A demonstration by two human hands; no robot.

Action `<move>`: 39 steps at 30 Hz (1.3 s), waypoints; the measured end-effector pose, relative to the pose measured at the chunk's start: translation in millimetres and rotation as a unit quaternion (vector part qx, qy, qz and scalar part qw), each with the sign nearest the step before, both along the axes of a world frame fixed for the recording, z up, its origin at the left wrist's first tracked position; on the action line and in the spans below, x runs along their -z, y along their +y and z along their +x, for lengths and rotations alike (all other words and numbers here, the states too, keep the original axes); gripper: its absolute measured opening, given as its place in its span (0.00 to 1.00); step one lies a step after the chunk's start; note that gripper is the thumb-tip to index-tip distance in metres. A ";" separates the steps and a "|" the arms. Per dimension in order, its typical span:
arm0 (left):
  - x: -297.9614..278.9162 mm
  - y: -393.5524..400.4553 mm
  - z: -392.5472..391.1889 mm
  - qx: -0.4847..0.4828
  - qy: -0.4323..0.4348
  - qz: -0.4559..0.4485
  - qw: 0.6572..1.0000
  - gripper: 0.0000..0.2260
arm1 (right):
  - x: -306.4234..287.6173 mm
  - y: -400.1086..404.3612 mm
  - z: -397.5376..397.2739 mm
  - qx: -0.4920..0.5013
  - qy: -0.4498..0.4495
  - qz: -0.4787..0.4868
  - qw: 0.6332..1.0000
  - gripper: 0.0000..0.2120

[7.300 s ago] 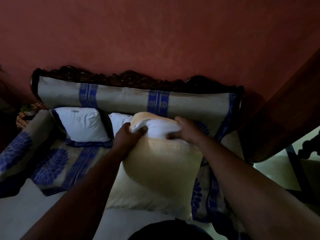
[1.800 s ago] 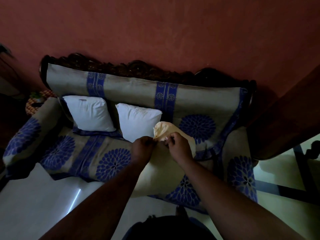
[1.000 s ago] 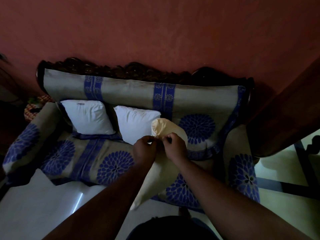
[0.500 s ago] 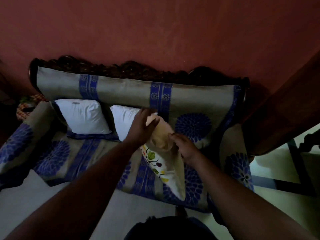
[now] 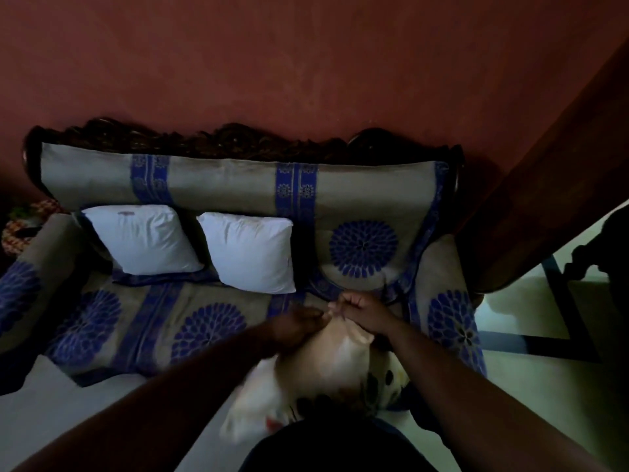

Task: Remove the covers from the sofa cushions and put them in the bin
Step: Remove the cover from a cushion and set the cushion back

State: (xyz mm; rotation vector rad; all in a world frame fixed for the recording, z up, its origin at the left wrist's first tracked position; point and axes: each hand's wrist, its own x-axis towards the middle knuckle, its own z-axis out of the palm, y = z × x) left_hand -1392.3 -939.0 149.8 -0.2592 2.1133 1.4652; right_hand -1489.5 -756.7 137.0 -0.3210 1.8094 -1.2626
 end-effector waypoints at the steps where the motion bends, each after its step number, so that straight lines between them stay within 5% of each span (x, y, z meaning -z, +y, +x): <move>1: 8.0 8.9 9.8 -0.026 -0.013 0.037 0.999 0.13 | 4.8 2.7 0.4 -0.011 -0.008 0.009 1.000 0.21; 4: 12.2 5.9 18.0 -0.079 -0.070 0.098 0.990 0.17 | 6.1 12.7 -3.8 -0.016 -0.004 0.060 0.998 0.20; 7: 10.5 -7.5 23.5 0.070 -0.028 -0.028 0.997 0.16 | 7.6 21.2 -9.2 -0.011 -0.034 0.072 0.997 0.07; 11: 29.8 -4.7 50.4 0.068 -0.036 -0.168 0.983 0.30 | 5.8 13.4 -6.7 0.000 -0.048 0.106 0.993 0.23; 14: 29.3 6.5 57.8 -0.083 -0.024 -0.097 0.992 0.26 | 1.8 12.3 -7.3 -0.065 -0.022 0.148 0.987 0.14; 16: 21.5 10.2 57.3 -0.115 -0.016 -0.053 0.992 0.21 | 1.4 11.4 -11.2 -0.117 -0.002 0.185 0.976 0.19; 22: 21.5 -7.1 43.2 0.003 -0.006 -0.147 0.989 0.15 | -2.6 13.5 -13.6 -0.125 -0.048 0.194 0.972 0.14; 28: 63.0 -4.6 113.4 0.017 -0.004 -0.241 0.970 0.30 | 22.4 36.8 -5.0 -0.143 -0.084 0.232 0.959 0.18; 34: 53.4 -2.8 63.2 0.050 -0.029 -0.244 0.968 0.33 | 35.5 51.8 -19.8 -0.185 0.005 0.306 0.934 0.26; 37: 41.2 -22.0 29.1 0.039 -0.046 -0.211 0.976 0.21 | 30.7 55.8 -29.6 -0.161 0.016 0.288 0.944 0.24; 39: 39.2 -29.9 13.6 0.015 -0.035 -0.209 0.977 0.15 | 19.9 56.4 -35.7 -0.157 0.008 0.263 0.952 0.31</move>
